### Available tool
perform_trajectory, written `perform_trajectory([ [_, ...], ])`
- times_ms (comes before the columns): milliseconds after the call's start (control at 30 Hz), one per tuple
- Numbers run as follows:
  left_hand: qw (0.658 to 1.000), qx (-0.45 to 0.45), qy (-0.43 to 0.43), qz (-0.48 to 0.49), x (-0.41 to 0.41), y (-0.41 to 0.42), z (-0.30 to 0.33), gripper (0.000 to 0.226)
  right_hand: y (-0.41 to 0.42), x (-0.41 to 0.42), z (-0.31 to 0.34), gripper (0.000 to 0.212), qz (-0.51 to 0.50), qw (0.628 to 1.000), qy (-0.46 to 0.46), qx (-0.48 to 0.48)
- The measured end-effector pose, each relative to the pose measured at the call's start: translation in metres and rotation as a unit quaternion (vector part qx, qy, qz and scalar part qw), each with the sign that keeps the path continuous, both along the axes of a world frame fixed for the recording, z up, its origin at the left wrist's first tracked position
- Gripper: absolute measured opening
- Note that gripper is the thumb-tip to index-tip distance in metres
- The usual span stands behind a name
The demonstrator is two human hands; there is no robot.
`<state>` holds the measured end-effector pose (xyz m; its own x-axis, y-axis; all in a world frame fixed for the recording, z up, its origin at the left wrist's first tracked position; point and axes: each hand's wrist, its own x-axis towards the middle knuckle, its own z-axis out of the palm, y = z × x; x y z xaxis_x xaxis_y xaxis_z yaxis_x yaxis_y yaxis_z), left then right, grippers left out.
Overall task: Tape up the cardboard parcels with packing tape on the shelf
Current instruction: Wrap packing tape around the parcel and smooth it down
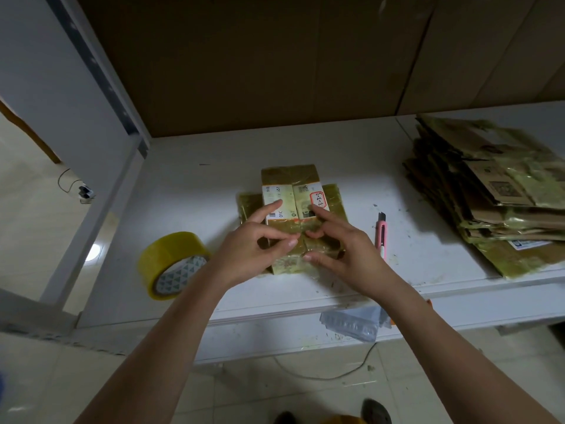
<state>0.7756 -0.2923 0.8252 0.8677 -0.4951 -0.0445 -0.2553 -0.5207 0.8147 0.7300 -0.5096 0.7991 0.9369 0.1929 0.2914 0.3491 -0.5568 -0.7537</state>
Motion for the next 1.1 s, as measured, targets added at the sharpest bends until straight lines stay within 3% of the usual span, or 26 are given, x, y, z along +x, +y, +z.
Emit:
perform_trajectory([
  [133, 1.0, 0.023, -0.013, 0.006, -0.004, -0.004, 0.005, 0.044, 0.002, -0.005, -0.009, 0.047, 0.0, 0.996, -0.057, -0.065],
  [333, 0.986, 0.109, -0.123, 0.018, -0.018, -0.015, 0.001, 0.029, -0.001, -0.005, -0.017, 0.039, 0.005, 0.994, -0.078, -0.08],
  [500, 0.978, 0.165, -0.129, 0.008, -0.025, -0.02, 0.003, 0.028, -0.005, -0.006, -0.019, 0.044, 0.017, 0.996, -0.06, -0.057],
  [600, 0.981, 0.161, -0.111, 0.007, -0.025, -0.015, 0.003, 0.038, -0.004, -0.007, -0.014, 0.046, 0.006, 0.998, -0.05, -0.04],
  [733, 0.982, 0.172, -0.078, 0.002, -0.024, -0.013, 0.007, 0.044, 0.012, -0.008, -0.016, 0.046, -0.094, 0.993, -0.05, -0.049],
  [800, 0.982, 0.177, -0.072, 0.006, -0.025, -0.011, 0.006, 0.046, 0.015, -0.008, -0.019, 0.046, -0.085, 0.994, -0.041, -0.057],
  [967, 0.995, 0.073, -0.055, 0.034, -0.029, -0.007, -0.008, 0.049, 0.006, -0.008, -0.021, 0.049, -0.061, 0.997, 0.0, -0.05],
  [1100, 0.987, 0.065, -0.106, 0.097, -0.035, -0.016, -0.01, 0.044, 0.011, -0.01, -0.021, 0.053, -0.096, 0.994, -0.003, -0.055],
])
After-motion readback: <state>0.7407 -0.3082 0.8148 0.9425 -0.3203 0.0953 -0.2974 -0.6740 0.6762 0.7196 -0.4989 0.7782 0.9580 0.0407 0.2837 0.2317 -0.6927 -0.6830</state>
